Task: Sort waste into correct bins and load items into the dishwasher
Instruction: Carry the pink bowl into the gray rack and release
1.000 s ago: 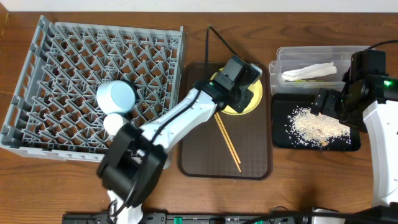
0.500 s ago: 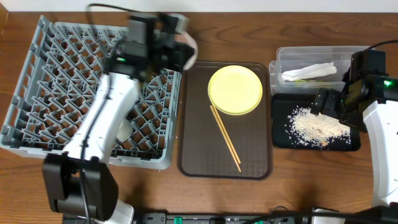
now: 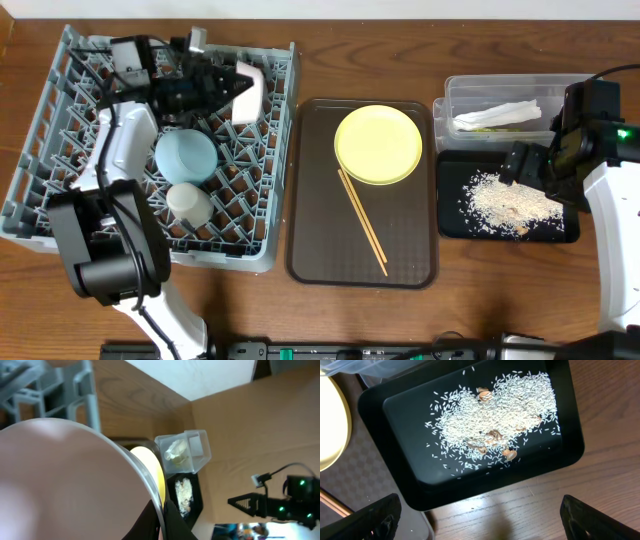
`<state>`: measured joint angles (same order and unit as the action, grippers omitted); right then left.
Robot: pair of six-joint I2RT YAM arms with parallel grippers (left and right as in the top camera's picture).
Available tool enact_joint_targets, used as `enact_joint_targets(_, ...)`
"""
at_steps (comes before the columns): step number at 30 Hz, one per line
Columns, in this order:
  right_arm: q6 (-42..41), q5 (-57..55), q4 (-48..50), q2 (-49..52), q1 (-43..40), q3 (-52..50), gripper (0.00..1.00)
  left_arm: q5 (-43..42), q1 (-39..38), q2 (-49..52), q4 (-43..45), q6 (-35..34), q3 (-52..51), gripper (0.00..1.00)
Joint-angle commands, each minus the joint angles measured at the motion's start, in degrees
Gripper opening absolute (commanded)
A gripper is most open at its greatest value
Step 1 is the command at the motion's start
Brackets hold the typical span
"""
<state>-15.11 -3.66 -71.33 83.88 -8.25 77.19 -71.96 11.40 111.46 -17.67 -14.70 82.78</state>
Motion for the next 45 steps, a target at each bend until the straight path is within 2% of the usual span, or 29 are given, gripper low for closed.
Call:
enact_joint_targets(1, -0.9, -0.6, 0.0, -1.0, -0.4, 1.0, 0.99, -2.6, 2.1, 1.4, 0.3, -2.6, 0.5, 0.08)
enact_joint_targets(5, -0.9, -0.6, 0.0, -1.0, -0.3, 1.0, 0.99, -2.6, 4.1, 1.6, 0.2, -3.7, 0.5, 0.07)
enact_joint_targets(11, -0.9, -0.6, 0.2, -0.9, -0.3, 1.0, 0.99, -5.7, 3.5, 1.6, 2.4, -14.2, 0.5, 0.08)
enact_joint_targets(16, -0.9, -0.6, 0.2, -1.0, -0.3, 1.0, 0.99, -5.4, 1.7, 1.6, 3.3, -17.0, 0.5, 0.08)
enact_joint_targets(23, -0.9, -0.6, 0.2, -1.0, -0.3, 1.0, 0.99, -1.3, 1.1, 1.6, 3.7, -19.7, 0.5, 0.08)
enact_joint_targets(33, -0.9, -0.6, -0.3, -1.0, -0.3, 1.0, 0.99, 11.3, 2.6, 1.7, 3.7, -19.0, -1.6, 0.08)
enact_joint_targets(36, -0.9, -0.6, -0.5, -1.0, -0.3, 1.0, 0.99, 14.2, 4.8, 1.7, 3.7, -19.0, -1.6, 0.17)
enact_joint_targets(37, -0.9, -0.6, -0.4, -1.0, -0.3, 1.0, 0.99, 14.3, 5.4, 1.7, 3.7, -18.5, -1.6, 0.30)
enact_joint_targets(39, -0.9, -0.6, -0.4, -0.9, -0.3, 1.0, 0.99, 14.6, 6.7, 1.7, 3.7, -17.4, -1.6, 0.38)
enact_joint_targets(42, -0.9, -0.6, -0.4, -1.0, -0.3, 1.0, 0.99, 14.6, 8.3, 1.7, 3.7, -15.5, -1.6, 0.63)
enact_joint_targets(45, -0.9, -0.6, -0.4, -1.0, -0.3, 1.0, 0.99, 14.5, 9.7, 1.6, 3.7, -15.6, -1.6, 0.75)
